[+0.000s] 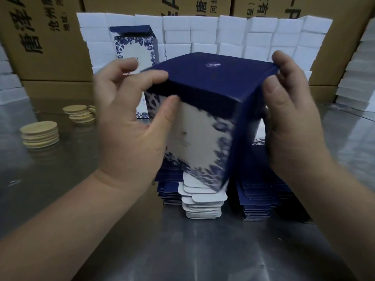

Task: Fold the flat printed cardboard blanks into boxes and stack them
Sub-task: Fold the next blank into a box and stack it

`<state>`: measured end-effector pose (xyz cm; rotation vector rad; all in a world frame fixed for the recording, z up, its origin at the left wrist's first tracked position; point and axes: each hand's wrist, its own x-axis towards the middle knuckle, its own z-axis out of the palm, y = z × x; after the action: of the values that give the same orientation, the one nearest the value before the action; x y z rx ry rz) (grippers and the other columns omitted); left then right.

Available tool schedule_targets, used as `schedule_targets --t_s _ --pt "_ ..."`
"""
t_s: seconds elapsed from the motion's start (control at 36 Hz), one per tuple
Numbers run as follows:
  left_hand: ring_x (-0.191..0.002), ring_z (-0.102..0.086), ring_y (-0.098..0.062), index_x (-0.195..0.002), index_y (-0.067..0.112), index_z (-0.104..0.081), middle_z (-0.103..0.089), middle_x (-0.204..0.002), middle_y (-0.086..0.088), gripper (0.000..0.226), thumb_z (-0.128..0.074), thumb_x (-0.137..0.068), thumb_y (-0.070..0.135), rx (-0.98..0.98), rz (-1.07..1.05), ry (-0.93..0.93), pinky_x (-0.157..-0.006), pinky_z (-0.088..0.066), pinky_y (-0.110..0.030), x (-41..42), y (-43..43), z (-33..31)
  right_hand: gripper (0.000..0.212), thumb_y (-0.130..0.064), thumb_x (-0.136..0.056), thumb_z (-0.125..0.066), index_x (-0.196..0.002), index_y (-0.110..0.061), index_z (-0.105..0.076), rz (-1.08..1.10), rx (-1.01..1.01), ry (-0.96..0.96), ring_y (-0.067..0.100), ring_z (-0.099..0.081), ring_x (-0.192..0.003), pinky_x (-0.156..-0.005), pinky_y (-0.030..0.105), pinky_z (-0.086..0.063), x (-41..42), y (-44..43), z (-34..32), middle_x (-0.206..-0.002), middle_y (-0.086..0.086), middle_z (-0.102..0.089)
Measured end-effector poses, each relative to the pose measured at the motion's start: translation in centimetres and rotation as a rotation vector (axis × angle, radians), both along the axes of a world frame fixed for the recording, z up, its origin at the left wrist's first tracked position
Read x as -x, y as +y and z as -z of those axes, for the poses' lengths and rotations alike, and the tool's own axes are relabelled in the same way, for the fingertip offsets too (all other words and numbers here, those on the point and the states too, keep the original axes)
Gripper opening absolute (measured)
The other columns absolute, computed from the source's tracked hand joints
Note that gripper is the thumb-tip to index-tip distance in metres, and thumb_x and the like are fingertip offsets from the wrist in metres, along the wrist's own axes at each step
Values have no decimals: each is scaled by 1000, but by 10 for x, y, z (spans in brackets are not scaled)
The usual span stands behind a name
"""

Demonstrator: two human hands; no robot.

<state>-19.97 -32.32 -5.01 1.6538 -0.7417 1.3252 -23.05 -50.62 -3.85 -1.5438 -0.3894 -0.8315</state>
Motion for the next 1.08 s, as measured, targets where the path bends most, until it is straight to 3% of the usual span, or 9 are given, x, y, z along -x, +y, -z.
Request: schedule_targets --t_s 0.19,0.28,0.36,0.47,0.58,0.64,0.81,0.92,1.08 --pt "-94 -51 8 -123 18 -53 -52 -101 11 29 -44 -97 27 55 144 205 -86 -42 -14 -4 2 -5 23 -25 -86 -52 -103 -40 -49 158 186 -121 9 -50 -103 -84 23 -45 2 2 6 -124 5 -48" --pt "-108 -55 -8 -113 26 -55 -57 -107 10 41 -33 -93 55 54 296 274 -95 -43 -31 -1 3 -4 25 -21 -85 -54 -99 -41 -49 219 251 -187 -4 -48 -92 -81 19 -43 5 3 5 -116 -4 -46" --pt "-102 -54 -16 -108 22 -55 -58 -102 0 64 -36 -79 76 56 422 358 -90 -42 -43 -1 2 -1 20 -25 -83 -51 -99 -37 -49 200 341 -246 -8 -48 -104 -85 18 -41 10 8 3 -121 -10 -44" --pt "-102 -57 -15 -91 29 -62 -62 -101 3 45 -42 -77 67 218 586 549 -98 -42 -51 -7 2 1 29 -18 -82 -47 -108 -30 -52 179 468 -305 13 -53 -108 -89 25 -39 16 10 3 -116 -10 -54" --pt "-103 -62 0 -89 42 -72 -69 -105 17 41 -39 -78 64 257 668 618 -83 -49 -21 -13 3 -1 45 -15 -72 -44 -116 -22 -51 281 601 -328 10 -47 -106 -97 18 -35 21 1 -1 -111 -17 -52" --pt "-107 -60 0 -93 43 -71 -68 -110 16 41 -38 -80 64 252 683 641 -87 -46 -23 -14 2 -2 42 -15 -73 -44 -113 -26 -51 265 632 -316 11 -44 -119 -104 18 -31 21 -1 -3 -115 -19 -51" --pt "-89 -62 -2 -79 36 -72 -70 -88 17 24 -50 -88 39 374 521 516 -86 -49 -26 -16 5 -9 35 -16 -78 -53 -107 -35 -45 207 726 -381 18 -45 -126 -104 60 -31 22 4 -4 -117 -18 -50" --pt "-79 -58 12 -97 32 -63 -65 -87 20 11 -57 -91 25 387 336 376 -73 -44 -8 -16 8 -10 32 -16 -80 -56 -109 -28 -48 219 787 -417 17 -51 -116 -99 59 -37 21 5 -4 -114 -11 -51" --pt "-105 -48 12 -134 38 -36 -48 -122 14 43 -49 -96 21 181 163 398 -95 -40 -14 -14 2 -3 30 -19 -85 -60 -114 -23 -50 325 872 -480 17 -51 -110 -93 51 -43 21 8 -4 -113 -7 -50"
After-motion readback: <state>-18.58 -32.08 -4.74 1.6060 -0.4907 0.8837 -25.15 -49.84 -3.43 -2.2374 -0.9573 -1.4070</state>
